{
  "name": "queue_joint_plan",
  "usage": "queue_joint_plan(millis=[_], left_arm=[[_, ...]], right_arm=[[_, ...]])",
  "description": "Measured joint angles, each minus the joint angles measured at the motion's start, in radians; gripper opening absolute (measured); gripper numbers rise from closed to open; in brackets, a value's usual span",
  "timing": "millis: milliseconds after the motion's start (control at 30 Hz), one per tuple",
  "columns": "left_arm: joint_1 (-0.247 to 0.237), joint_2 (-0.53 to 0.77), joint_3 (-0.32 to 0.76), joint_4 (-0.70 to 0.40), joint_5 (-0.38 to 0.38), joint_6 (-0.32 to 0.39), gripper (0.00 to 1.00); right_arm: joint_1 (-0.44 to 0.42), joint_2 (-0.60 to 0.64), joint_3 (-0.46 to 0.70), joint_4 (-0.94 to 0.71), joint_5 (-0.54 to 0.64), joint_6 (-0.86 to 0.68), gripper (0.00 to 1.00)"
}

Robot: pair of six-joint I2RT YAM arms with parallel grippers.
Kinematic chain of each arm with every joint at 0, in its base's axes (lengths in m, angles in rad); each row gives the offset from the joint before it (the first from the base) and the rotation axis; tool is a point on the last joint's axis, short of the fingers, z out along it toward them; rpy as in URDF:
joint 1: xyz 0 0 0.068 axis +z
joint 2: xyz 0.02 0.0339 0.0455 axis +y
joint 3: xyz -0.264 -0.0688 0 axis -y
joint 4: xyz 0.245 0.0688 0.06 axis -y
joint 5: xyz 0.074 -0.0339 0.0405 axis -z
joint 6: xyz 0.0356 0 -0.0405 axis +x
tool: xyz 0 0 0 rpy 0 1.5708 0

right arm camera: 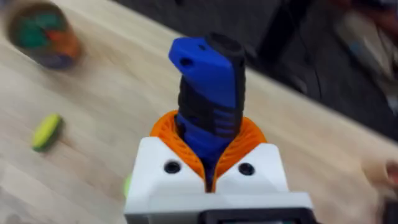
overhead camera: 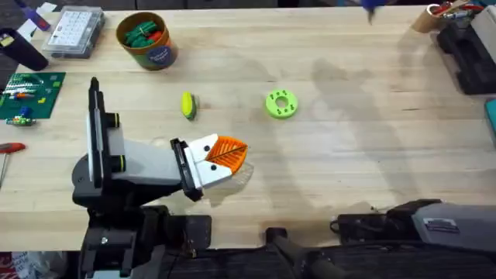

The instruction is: Pick up the gripper from the table and insert it into the empty holder that is missing its gripper. Then pick up a screw, insert it into the mounting hole, and use the screwdriver to tighten it. Finally, clean up the table by picking up the vegetable and placing it into the bucket.

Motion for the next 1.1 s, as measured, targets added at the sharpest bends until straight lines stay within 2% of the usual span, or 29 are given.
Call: queue_joint_plan(millis=[100, 133, 267, 400, 567, 667, 767, 933, 1000, 1033, 1100], left_arm=[[0.000, 0.000, 0.000, 0.000, 0.000, 0.000, 0.004], [0.000, 0.000, 0.000, 0.000, -0.001, 0.000, 0.004], [0.000, 0.000, 0.000, 0.000, -0.002, 0.000, 0.004], [0.000, 0.000, 0.000, 0.000, -0.003, 0.000, 0.004], [0.000, 0.000, 0.000, 0.000, -0.003, 0.000, 0.004], [0.000, 0.000, 0.000, 0.000, -0.003, 0.000, 0.004], [0.000, 0.000, 0.000, 0.000, -0.003, 0.000, 0.004], [0.000, 0.000, 0.000, 0.000, -0.003, 0.000, 0.004], [0.000, 0.000, 0.000, 0.000, -0.003, 0.000, 0.004], [0.000, 0.000, 0.000, 0.000, -0.003, 0.000, 0.004], [0.000, 0.000, 0.000, 0.000, -0.003, 0.000, 0.004]], right_arm=[[0.032, -0.036, 0.006, 0.074, -0.063, 0.024, 0.019], [0.051, -0.099, 0.008, 0.092, -0.101, 0.089, 0.019], [0.103, -0.185, -0.039, 0.128, -0.097, 0.118, 0.018], [0.158, -0.327, -0.227, 0.298, -0.094, 0.127, 0.016], [0.161, -0.489, -0.522, 0.594, -0.090, 0.140, 0.014], [0.161, -0.537, -0.671, 0.776, -0.089, 0.173, 0.013], [0.161, -0.534, -0.814, 0.986, -0.090, 0.264, 0.013], [0.159, -0.450, -0.873, 1.177, -0.163, 0.358, 0.013], [0.159, -0.395, -0.876, 1.286, -0.224, 0.395, 0.013], [0.159, -0.310, -0.879, 1.481, -0.336, 0.452, 0.012], [0.159, -0.257, -0.880, 1.622, -0.418, 0.495, 0.012]])
